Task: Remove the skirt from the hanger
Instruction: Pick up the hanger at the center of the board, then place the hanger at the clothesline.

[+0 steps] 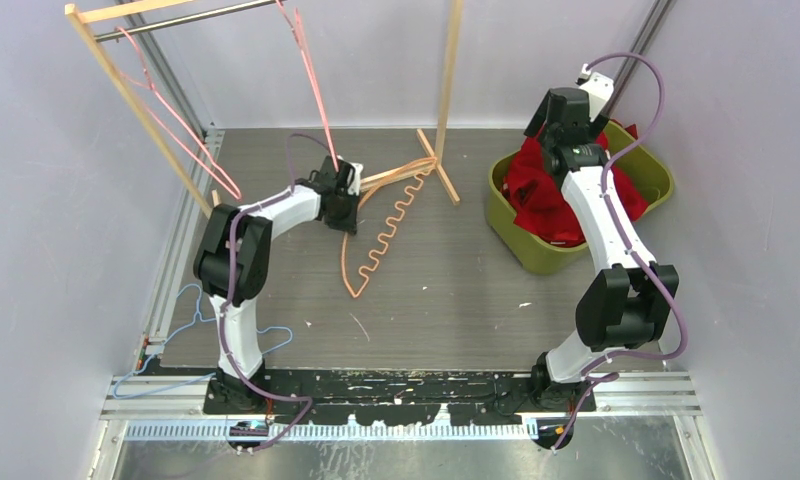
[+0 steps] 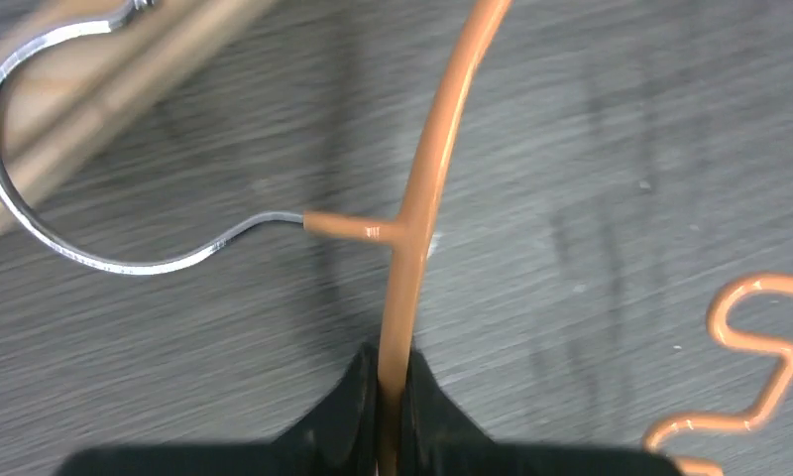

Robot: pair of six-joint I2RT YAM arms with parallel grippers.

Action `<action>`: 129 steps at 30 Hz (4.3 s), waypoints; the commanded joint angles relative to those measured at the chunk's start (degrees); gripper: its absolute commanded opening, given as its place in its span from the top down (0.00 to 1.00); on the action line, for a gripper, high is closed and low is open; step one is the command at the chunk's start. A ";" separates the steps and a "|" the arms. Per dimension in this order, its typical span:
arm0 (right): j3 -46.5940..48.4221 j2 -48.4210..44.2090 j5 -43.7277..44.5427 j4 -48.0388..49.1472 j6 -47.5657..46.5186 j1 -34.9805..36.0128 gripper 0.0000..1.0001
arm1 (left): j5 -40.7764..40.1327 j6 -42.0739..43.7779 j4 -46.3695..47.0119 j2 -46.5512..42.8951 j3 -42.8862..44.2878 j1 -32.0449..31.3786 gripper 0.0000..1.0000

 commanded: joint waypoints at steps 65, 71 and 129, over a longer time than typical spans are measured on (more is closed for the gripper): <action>6.22 -14.19 -2.16 -3.19 -6.76 9.91 0.76 | -62.08 35.82 1.59 -24.70 17.02 -37.20 1.00; 5.64 -15.68 12.49 -2.09 -14.08 10.20 0.62 | -61.02 39.15 5.06 -19.68 20.90 -30.95 1.00; 26.15 12.51 -21.31 -10.08 -1.17 18.78 0.95 | -51.50 30.13 -0.76 -30.07 17.90 -34.72 1.00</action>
